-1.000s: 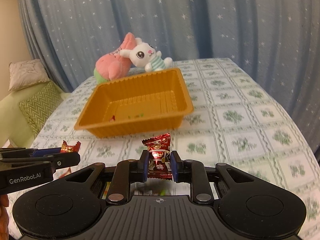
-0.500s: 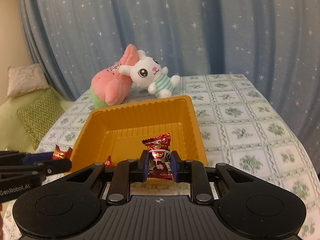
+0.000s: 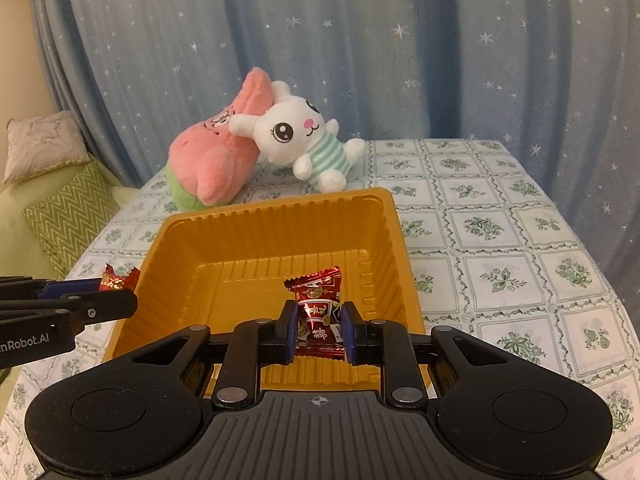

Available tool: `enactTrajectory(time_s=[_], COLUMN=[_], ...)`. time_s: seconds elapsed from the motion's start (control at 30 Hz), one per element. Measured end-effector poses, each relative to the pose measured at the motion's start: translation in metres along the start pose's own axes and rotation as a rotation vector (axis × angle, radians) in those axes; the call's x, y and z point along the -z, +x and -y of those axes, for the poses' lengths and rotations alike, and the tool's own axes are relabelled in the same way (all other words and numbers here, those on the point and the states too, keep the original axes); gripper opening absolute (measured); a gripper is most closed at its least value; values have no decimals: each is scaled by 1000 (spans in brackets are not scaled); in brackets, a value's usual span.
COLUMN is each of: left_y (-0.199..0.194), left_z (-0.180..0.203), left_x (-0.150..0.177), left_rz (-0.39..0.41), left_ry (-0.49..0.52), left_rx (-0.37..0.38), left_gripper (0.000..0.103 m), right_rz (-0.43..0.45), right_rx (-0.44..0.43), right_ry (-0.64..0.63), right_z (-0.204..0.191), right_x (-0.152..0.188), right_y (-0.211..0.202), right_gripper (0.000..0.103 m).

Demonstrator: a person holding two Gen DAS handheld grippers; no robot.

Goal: Organize snacks
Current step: 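Carry both red candies into the orange tray and open both tools, then move both open tools back toward the remaining snack pile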

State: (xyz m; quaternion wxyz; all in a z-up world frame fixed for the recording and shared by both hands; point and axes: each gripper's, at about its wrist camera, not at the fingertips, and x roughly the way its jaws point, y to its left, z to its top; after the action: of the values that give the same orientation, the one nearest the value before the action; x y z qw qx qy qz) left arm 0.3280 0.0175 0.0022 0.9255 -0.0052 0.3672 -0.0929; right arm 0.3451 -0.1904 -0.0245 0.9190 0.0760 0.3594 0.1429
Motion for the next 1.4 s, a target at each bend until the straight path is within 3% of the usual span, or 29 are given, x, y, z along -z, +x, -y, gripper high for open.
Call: enactTrajectory(time_s=[0.33, 0.37, 0.43, 0.9, 1.03, 1.07, 1.1, 1.13, 1.17, 1.4], left_y=[19, 21, 25, 9, 5, 4, 2, 0, -3, -31], left_z=[-4, -4, -5, -15, -18, -18, -19, -19, -19, -19], left_x=[-5, -6, -8, -2, -1, 0, 1, 3, 5, 28], left_rz=[-16, -17, -26, -15, -11, -11, -10, -8, -4, 11], left_ry=[-29, -35, -49, -60, -61, -62, -61, -60, -62, -100], left_rx=[9, 14, 9, -13, -21, -21, -21, -22, -24, -39], left_gripper=[31, 32, 46, 52, 64, 64, 64, 67, 68, 74], right_rz=[-3, -4, -7, -14, 6, -3, -10, -2, 19, 16], right_rx=[2, 1, 1, -21, -76, -92, -97, -96, -94, -56], right_ry=[22, 26, 29, 82, 108, 137, 166, 190, 202, 197], right_z=[4, 5, 6, 9, 6, 8, 10, 13, 15, 28], right_x=[-5, -5, -5, -11, -14, -14, -14, -12, -10, 9], right_y=[5, 5, 5, 6, 10, 12, 12, 9, 5, -25], right_gripper=[23, 23, 23, 23, 24, 26, 44, 70, 76, 77])
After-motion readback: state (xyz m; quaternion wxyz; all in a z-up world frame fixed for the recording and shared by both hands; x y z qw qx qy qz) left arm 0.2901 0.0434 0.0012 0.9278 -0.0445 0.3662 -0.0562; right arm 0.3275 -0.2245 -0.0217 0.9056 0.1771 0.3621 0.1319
